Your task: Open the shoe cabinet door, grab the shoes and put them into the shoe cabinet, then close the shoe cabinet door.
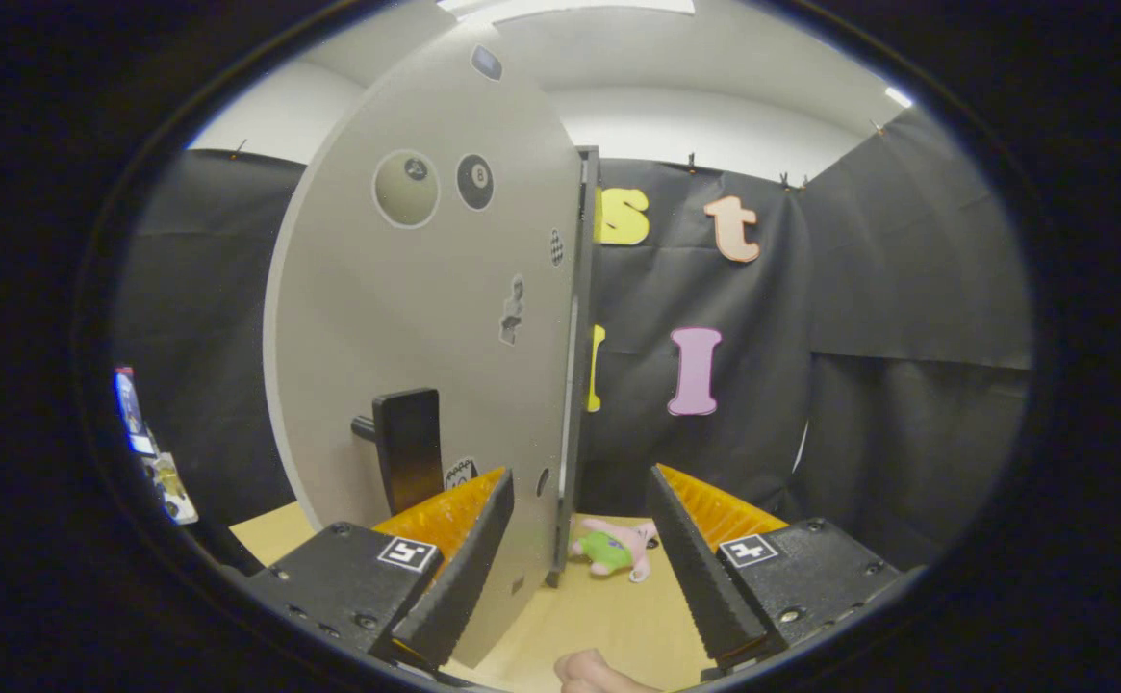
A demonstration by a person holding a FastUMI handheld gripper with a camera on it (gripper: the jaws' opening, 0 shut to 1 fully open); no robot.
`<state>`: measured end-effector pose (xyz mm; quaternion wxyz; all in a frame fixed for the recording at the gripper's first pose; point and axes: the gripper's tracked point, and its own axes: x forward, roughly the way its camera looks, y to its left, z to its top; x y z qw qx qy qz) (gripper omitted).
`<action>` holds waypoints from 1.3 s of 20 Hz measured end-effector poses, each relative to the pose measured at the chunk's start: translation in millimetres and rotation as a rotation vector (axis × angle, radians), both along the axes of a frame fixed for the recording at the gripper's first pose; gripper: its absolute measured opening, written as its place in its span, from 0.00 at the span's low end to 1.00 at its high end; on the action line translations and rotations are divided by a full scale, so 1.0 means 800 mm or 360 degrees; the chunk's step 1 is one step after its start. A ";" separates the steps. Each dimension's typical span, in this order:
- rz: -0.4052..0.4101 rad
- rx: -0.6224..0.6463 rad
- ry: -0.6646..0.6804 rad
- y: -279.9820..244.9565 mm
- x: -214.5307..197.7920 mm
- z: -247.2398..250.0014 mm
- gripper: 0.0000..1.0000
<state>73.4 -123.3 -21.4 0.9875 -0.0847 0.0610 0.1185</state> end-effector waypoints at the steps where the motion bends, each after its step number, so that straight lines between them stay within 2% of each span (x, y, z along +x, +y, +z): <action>1: -0.0008 0.0003 0.0008 0.009 0.000 -0.003 0.92; 6: -0.0033 0.0046 0.0035 0.054 0.003 -0.011 0.92; 10: -0.0006 0.0086 0.0068 0.096 0.004 -0.022 0.92; 13: -0.0002 0.0193 0.0114 0.127 0.024 -0.032 0.92; 15: 0.0022 0.0257 0.0125 0.171 0.037 -0.036 0.92; 18: 0.0063 0.0233 0.0150 0.217 0.063 -0.051 0.93; 23: 0.0010 0.0186 0.0079 0.243 0.081 -0.068 0.95; 26: -0.0004 0.0213 0.0047 0.247 0.074 -0.074 0.95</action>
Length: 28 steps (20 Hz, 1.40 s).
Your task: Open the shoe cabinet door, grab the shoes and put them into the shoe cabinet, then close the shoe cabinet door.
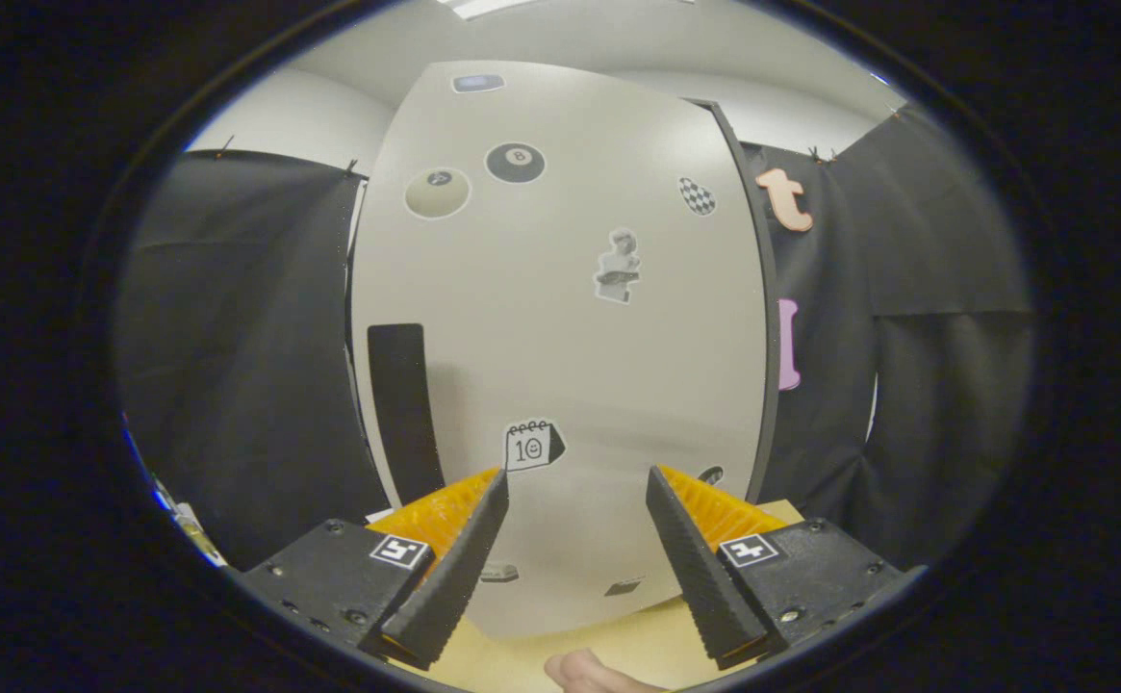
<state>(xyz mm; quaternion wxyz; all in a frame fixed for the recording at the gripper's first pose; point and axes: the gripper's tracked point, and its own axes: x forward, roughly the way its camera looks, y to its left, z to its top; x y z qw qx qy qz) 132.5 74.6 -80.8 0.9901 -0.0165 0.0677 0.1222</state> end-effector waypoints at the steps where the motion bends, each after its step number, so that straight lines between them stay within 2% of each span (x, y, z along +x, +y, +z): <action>1: -0.0016 0.0016 -0.0014 0.000 -0.006 0.002 0.95; 6: -0.0016 0.0036 -0.0075 -0.004 -0.054 0.004 0.95; 11: 0.0003 -0.0028 -0.0065 -0.017 -0.109 -0.023 0.95; 14: -0.0089 0.0036 -0.0027 -0.038 -0.138 -0.035 0.96; 22: -0.0099 0.0020 -0.0323 -0.080 -0.224 0.025 0.96; 28: -0.0152 0.0040 -0.0358 -0.127 -0.258 0.035 0.95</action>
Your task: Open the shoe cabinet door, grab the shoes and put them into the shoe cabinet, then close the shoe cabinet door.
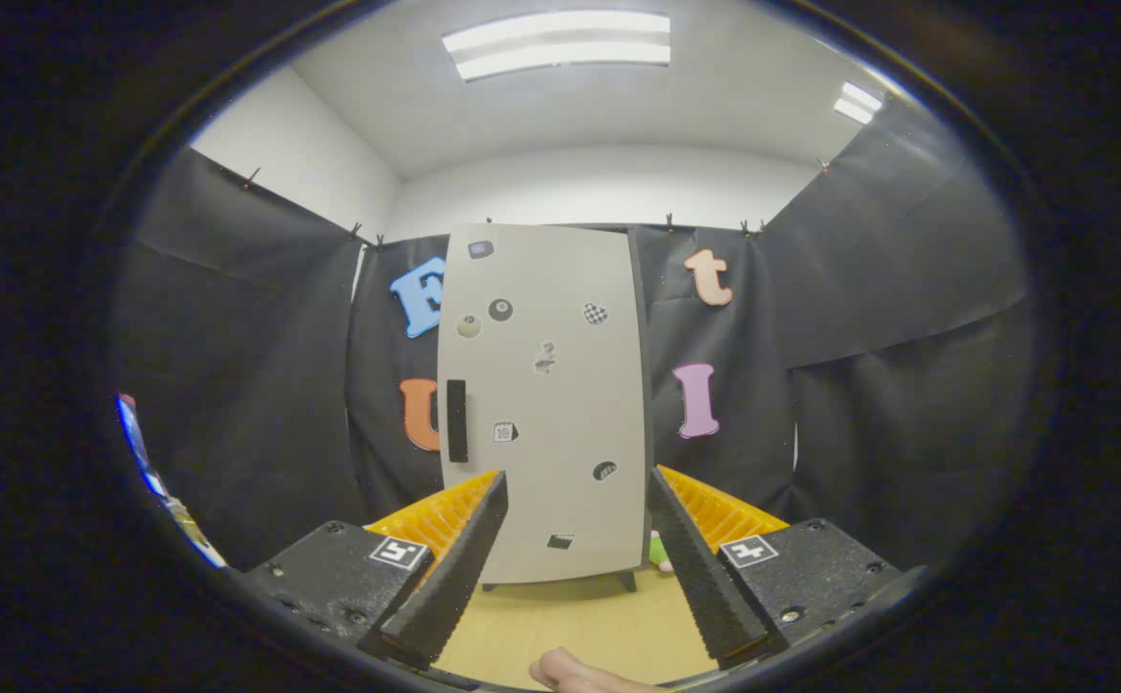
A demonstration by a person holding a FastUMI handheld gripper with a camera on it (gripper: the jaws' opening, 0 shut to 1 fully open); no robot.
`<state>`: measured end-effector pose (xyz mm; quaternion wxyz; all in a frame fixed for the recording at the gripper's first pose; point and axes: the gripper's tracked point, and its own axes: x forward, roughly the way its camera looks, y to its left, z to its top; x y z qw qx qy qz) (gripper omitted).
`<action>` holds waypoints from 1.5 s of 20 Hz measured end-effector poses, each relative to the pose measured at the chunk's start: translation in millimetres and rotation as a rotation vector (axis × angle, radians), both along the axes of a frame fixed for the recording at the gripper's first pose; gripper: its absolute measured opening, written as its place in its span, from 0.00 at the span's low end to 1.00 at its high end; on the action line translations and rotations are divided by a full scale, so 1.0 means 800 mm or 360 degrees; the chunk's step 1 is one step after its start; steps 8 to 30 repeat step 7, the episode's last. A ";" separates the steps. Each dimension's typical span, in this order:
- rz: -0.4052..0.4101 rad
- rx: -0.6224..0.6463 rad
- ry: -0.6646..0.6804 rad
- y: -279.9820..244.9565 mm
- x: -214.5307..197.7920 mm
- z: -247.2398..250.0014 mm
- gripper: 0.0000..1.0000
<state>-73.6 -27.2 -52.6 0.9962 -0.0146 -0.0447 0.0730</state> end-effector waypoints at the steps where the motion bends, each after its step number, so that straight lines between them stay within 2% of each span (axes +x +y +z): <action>1: 0.0001 0.0003 0.0009 -0.006 -0.001 -0.003 0.96; 7: -0.0036 0.0090 0.0004 -0.038 -0.009 -0.005 0.96; 30: -0.0036 0.0090 0.0004 -0.038 -0.009 -0.005 0.96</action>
